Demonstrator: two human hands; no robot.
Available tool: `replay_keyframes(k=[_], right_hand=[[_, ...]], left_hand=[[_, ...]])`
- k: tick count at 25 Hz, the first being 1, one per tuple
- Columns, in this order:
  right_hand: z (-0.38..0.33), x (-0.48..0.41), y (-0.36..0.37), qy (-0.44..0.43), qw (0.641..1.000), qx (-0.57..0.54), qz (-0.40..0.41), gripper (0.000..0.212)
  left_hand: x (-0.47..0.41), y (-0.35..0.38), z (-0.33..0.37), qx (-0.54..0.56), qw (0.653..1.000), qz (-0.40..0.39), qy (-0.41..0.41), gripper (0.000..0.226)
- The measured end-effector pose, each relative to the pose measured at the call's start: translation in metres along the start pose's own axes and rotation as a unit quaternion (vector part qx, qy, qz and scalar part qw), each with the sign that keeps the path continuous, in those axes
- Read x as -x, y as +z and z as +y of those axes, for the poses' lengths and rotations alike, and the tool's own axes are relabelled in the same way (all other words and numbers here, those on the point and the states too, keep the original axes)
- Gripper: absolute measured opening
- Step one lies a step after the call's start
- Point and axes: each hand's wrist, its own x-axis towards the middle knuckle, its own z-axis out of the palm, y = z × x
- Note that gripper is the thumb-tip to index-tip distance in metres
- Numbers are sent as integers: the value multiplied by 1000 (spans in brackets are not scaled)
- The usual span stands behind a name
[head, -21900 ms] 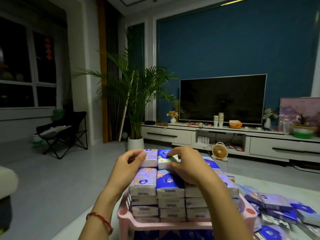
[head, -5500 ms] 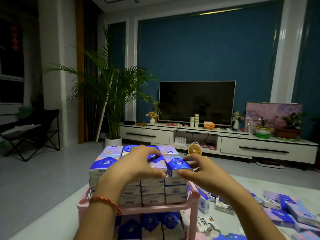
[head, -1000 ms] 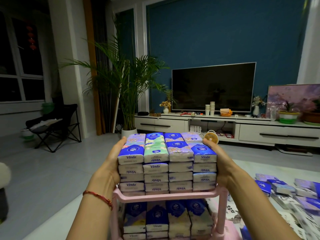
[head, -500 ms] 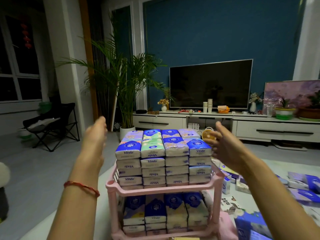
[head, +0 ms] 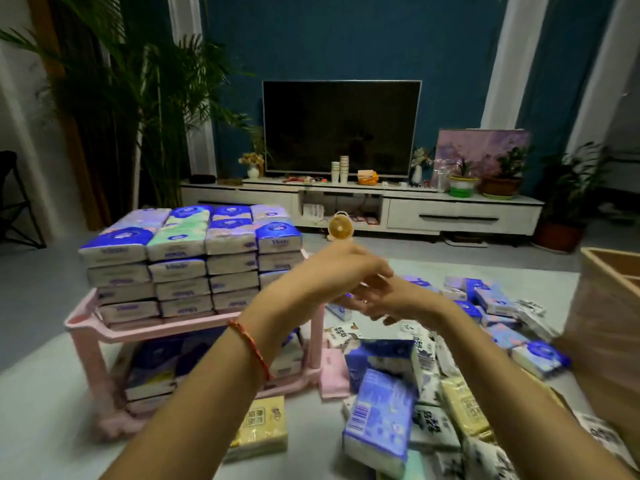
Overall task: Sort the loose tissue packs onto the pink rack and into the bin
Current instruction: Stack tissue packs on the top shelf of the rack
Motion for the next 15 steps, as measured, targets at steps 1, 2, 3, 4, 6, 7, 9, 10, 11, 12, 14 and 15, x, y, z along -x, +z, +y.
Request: replay_keyframes(k=[1,2,3,4,6,7,9,10,11,12,14,15], right_hand=[[0,0,3,-13,1000,22,-4,21],[3,-2,2,-23,999,39,10,15],[9,-4,-2,-27,997,56,36,15],[18,-6,-6,-18,995,70,67,21],[40,-6,-13,21,988,100,117,31],[51,-5,-14,36,984,116,128,32],[64,-7,-12,45,983,121,134,32],[66,-11,-9,42,983,114,137,33],[65,-18,-5,36,983,108,142,35],[64,-27,0,27,984,100,145,37],[60,-48,11,6,987,94,133,40],[59,-58,14,-2,988,97,124,41]], left_hand=[[-9,6,-11,-29,999,-6,-20,16],[-19,13,-23,-57,998,-13,-36,16],[-27,19,-34,-81,995,-22,-51,17],[-35,25,-45,-97,993,-26,-62,17],[-49,37,-62,-123,991,-15,-59,14],[-54,41,-67,-134,990,-6,-50,15],[-62,47,-76,-148,988,19,-40,20],[-66,49,-80,-147,988,34,-47,26],[-70,52,-85,-143,987,47,-56,33],[-74,55,-90,-144,986,55,-63,38],[-82,59,-98,-139,985,75,-64,42],[-85,60,-101,-133,985,84,-66,43]])
